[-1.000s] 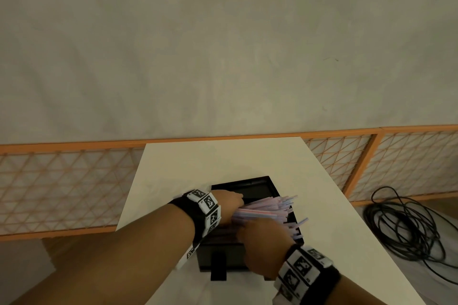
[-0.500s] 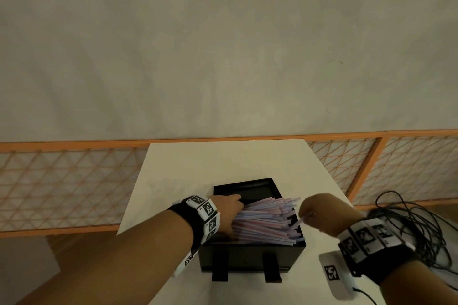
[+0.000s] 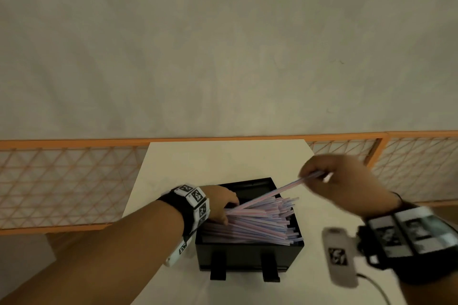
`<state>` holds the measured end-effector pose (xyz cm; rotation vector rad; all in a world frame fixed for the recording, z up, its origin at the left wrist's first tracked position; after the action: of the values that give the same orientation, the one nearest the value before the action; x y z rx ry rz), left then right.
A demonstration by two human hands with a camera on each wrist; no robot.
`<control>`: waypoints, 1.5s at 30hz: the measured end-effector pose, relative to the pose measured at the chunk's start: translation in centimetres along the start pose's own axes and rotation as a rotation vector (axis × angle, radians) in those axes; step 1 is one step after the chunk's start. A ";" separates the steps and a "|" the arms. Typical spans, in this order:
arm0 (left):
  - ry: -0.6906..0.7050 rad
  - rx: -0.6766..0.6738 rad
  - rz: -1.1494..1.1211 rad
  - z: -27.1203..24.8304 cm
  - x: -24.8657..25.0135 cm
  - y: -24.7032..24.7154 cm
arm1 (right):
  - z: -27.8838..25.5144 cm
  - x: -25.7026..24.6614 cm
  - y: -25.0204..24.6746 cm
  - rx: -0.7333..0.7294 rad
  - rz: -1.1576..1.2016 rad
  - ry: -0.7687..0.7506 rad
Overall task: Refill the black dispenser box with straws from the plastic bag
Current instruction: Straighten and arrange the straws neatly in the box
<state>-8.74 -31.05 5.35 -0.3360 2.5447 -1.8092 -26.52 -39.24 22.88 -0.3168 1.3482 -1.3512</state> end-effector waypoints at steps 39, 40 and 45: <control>-0.044 0.192 0.106 1.0 3.1 2.8 | -4.8 -1.3 23.0 -0.665 -0.565 -0.169; -0.069 0.196 0.087 1.3 2.9 2.8 | -4.9 -1.3 23.1 -0.666 -0.566 -0.168; -0.115 0.153 0.077 2.2 2.9 2.8 | -5.0 -1.1 23.1 -0.669 -0.548 -0.143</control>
<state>-11.81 -32.75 2.33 -0.3247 2.2949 -1.8838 -18.75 -28.86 3.14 -1.2843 1.6284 -1.2289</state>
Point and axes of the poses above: each hand's wrist, its own z-axis towards the middle knuckle, its own y-axis out of the palm, x = y × z, the point moved 8 cm from there along z, towards the middle knuckle, and after that the axes turned 6 degrees about x, right-handed, at the moved point
